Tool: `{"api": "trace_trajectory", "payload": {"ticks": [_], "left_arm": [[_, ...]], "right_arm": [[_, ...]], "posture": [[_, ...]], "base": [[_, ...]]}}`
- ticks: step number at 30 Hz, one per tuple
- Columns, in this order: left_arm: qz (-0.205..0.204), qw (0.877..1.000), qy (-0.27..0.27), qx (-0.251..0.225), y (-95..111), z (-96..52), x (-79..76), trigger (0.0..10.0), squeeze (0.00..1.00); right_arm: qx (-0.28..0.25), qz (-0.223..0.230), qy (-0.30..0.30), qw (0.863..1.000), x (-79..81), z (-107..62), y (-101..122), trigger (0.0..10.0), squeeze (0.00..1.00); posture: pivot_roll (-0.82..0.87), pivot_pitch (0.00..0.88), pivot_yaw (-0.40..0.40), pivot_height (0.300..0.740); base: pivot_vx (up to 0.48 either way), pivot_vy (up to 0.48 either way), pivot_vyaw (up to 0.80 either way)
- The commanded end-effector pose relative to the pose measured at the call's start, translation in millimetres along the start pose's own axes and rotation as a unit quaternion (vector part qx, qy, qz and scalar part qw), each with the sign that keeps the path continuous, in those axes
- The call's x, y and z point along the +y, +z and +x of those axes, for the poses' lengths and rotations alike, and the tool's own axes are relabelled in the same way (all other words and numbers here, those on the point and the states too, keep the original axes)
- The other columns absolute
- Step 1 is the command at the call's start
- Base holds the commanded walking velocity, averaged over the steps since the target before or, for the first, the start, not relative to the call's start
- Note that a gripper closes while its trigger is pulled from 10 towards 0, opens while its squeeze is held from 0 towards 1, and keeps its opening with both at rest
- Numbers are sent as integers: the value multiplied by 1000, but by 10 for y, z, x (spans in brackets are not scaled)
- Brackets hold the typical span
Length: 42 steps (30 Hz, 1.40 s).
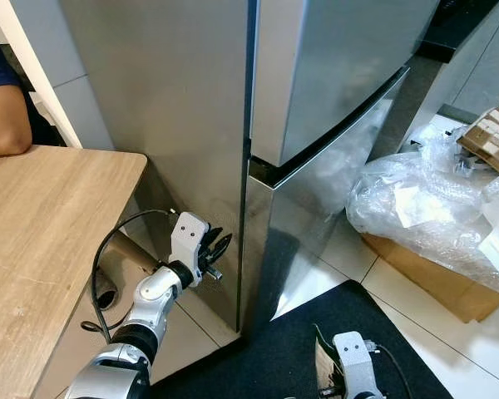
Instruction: Restocking fridge
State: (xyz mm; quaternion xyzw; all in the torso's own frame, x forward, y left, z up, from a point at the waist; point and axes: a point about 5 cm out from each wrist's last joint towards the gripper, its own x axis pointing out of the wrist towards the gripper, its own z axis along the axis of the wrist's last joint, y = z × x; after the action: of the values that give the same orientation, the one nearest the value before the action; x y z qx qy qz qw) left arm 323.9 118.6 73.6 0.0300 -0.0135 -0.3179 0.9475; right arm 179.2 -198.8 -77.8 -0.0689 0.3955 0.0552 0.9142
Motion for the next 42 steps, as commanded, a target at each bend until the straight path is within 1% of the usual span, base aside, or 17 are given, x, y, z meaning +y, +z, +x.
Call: {"api": "trace_trajectory", "payload": {"ticks": [1, 9, 12, 20, 21, 24, 26, 27, 28, 29, 30, 32, 33, 34, 35, 40, 42], "left_arm": [[-11, 1000, -10, -5, 20, 42, -35, 0, 0], [-14, 999, -25, -15, 80, 118, -74, 0, 0], [-14, 999, -32, -20, 132, 176, -88, 0, 0], [-5, 999, -30, -25, 188, 236, -95, 0, 0], [7, 1000, -11, -26, 212, 254, -74, 1529, 0], [13, 999, 10, -31, 246, 285, -56, 4510, 0], [10, 999, 10, -32, 248, 289, -60, 4510, 0], [12, 999, 9, -31, 250, 297, -67, 6353, 0], [12, 999, 11, -32, 256, 306, -73, 7922, 0], [13, 999, 13, -33, 260, 313, -76, 7922, 0], [13, 999, 14, -33, 265, 321, -80, 8353, 0], [8, 999, 15, -34, 273, 333, -82, 8431, 0], [5, 999, 14, -35, 280, 345, -88, 8745, 0], [5, 999, 14, -35, 280, 345, -88, 8745, 0], [0, 999, 12, -35, 288, 365, -104, 9098, 0], [-7, 999, -2, -36, 299, 404, -158, 9569, 0], [-10, 999, -8, -37, 303, 415, -177, 9529, 0]], "right_arm": [[-5, 0, -4, 1000, -18, -9, -1, 10000, 0], [-8, 1, -5, 1000, -19, -6, 9, 10000, 0], [-7, 0, -6, 1000, -22, -9, 3, 10000, 0], [-7, 2, -9, 1000, -28, -21, -21, 10000, 0], [-6, 2, -10, 1000, -31, -28, -37, 10000, 0], [-4, 4, -12, 1000, -38, -42, -68, 10000, 0], [-3, 4, -13, 1000, -38, -43, -72, 10000, 0], [-3, 5, -13, 1000, -38, -46, -78, 10000, 0], [-3, 6, -15, 1000, -38, -48, -82, 10000, 0], [-3, 7, -16, 1000, -38, -49, -85, 10000, 0], [-3, 8, -16, 1000, -38, -50, -86, 10000, 0], [-4, 8, -17, 1000, -37, -50, -87, 10000, 0], [-4, 9, -17, 1000, -39, -52, -89, 10000, 0], [-4, 9, -17, 1000, -39, -52, -89, 10000, 0], [-4, 10, -18, 1000, -42, -54, -93, 10000, 0], [-5, 11, -20, 1000, -46, -58, -98, 10000, 0], [-5, 12, -21, 1000, -46, -59, -100, 10000, 0]], "posture": [[-156, 132, 12, 740], [-160, 138, 11, 740], [-162, 144, 14, 740], [-171, 153, 22, 740], [-173, 155, 25, 740], [-178, 159, 30, 740], [-178, 159, 30, 740], [-181, 160, 33, 740], [-183, 162, 36, 740], [-183, 162, 36, 740], [-184, 162, 37, 740], [-185, 165, 40, 740], [-185, 165, 41, 740], [-185, 165, 41, 740], [-187, 165, 43, 740], [-193, 165, 48, 740], [-193, 165, 48, 740]], "base": [[0, 0, 0], [0, 0, 0], [0, 0, 0], [0, 0, 0], [0, 0, 0], [0, 0, 0], [0, 0, 0], [0, 0, 0], [0, 0, 0], [0, 0, 0], [0, 0, 0], [0, 0, 0], [0, 0, 0], [0, 0, 0], [0, 0, 0], [0, 0, 0], [0, 0, 0]]}}
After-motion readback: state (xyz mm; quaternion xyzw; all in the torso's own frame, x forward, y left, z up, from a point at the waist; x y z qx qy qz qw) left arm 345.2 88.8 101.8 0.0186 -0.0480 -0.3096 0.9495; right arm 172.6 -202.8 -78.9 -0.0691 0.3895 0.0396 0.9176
